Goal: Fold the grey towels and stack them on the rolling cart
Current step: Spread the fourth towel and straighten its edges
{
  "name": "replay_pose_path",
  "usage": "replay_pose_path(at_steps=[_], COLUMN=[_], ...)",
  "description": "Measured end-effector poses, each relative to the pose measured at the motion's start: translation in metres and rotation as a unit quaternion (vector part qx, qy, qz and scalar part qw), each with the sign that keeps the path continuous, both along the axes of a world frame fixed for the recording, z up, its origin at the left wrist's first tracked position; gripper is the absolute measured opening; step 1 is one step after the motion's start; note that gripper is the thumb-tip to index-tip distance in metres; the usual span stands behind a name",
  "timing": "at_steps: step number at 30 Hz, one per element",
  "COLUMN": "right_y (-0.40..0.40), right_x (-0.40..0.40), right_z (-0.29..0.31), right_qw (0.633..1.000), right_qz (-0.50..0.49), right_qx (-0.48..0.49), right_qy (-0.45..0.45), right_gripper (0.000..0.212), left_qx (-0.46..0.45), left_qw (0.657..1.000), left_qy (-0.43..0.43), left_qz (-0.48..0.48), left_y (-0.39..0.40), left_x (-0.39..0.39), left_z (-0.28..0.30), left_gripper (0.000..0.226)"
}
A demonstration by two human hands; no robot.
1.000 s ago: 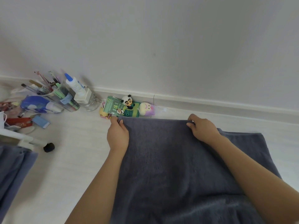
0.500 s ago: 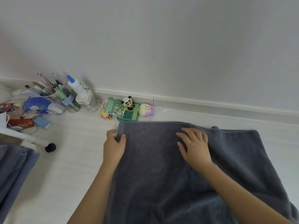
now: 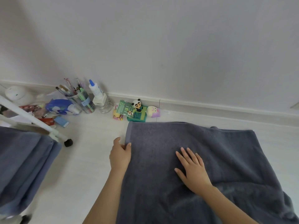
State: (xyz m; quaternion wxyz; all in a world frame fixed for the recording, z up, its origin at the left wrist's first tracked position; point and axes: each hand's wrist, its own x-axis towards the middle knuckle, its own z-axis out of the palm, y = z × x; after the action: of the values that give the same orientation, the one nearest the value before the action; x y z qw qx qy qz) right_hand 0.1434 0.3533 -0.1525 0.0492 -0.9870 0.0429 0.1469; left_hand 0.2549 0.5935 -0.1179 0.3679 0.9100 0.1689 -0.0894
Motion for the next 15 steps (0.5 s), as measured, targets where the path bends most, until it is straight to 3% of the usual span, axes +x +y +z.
replay_pose_path(at_steps=[3, 7, 11, 13, 15], right_y=[0.004, 0.005, 0.004, 0.002, -0.001], right_x=[-0.019, -0.04, -0.054, -0.06, -0.068], right_z=[0.006, 0.005, 0.004, 0.003, 0.0], right_qw=[1.0, 1.0, 0.999, 0.999, 0.995], right_qz=[0.0, -0.015, -0.033, -0.049, -0.102], right_qx=[0.019, 0.027, 0.009, -0.01, -0.014], right_qy=[-0.015, -0.006, 0.012, 0.017, 0.002], right_gripper=[0.062, 0.051, 0.053, 0.061, 0.068], left_qx=[0.092, 0.022, 0.07, 0.133, 0.178], left_qw=[0.995, 0.999, 0.997, 0.988, 0.963], left_qy=[0.003, -0.029, -0.029, -0.07, -0.136], left_qz=[-0.036, 0.002, -0.009, -0.045, -0.151], left_y=[0.006, 0.014, 0.011, 0.004, -0.006], left_x=[-0.012, -0.015, -0.014, -0.022, -0.04], left_z=[-0.01, -0.015, -0.016, -0.015, -0.02], left_gripper=[0.048, 0.034, 0.037, 0.049, 0.05])
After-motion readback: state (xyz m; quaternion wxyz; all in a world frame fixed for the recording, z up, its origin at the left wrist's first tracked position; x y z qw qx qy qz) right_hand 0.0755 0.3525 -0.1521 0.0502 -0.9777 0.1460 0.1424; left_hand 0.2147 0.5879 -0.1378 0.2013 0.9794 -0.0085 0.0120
